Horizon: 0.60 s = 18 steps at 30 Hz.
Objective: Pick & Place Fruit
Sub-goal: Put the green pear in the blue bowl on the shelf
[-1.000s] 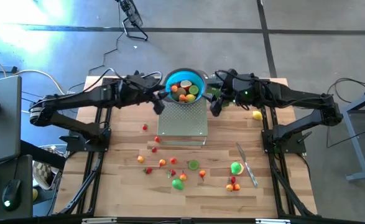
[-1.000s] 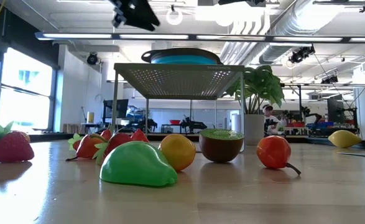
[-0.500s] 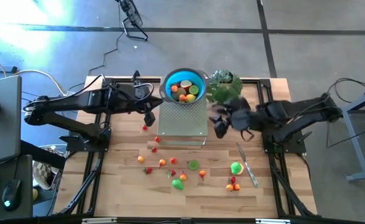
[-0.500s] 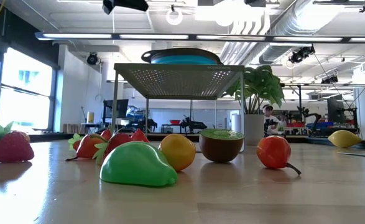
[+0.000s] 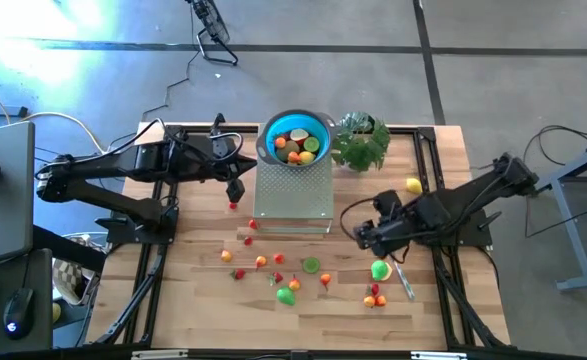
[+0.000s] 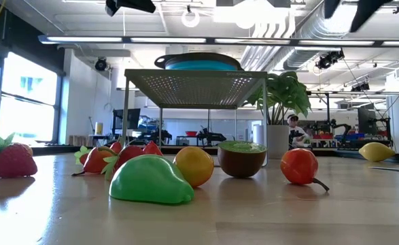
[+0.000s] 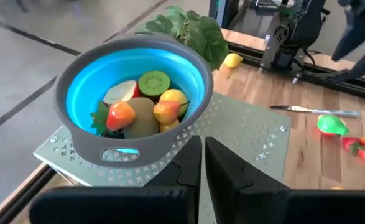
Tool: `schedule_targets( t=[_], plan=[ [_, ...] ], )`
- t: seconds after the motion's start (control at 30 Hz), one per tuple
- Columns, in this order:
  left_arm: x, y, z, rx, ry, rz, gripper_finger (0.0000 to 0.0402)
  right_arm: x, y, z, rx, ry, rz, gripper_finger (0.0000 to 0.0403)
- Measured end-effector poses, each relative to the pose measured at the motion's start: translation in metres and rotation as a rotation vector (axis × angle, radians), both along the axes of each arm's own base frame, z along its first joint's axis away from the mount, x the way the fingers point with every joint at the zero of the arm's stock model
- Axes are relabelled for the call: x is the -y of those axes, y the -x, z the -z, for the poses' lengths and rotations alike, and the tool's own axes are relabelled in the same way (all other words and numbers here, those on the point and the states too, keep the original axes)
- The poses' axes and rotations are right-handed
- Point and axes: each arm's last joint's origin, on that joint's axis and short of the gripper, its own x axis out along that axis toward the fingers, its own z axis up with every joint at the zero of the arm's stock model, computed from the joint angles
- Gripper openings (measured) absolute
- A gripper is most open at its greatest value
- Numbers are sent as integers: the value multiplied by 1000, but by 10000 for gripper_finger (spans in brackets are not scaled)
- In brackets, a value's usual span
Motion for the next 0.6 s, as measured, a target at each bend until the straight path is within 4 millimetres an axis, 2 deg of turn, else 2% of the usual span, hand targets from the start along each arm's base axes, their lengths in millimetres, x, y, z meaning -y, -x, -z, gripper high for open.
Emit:
schedule_targets(
  t=[0.2,0.6],
  plan=[
    [0,0,0,20,44,-20,14,-20,-7,18,-122,-87,23,239],
    [0,0,0,36,79,-36,14,-54,-18,58,-334,-102,43,239]
  ],
)
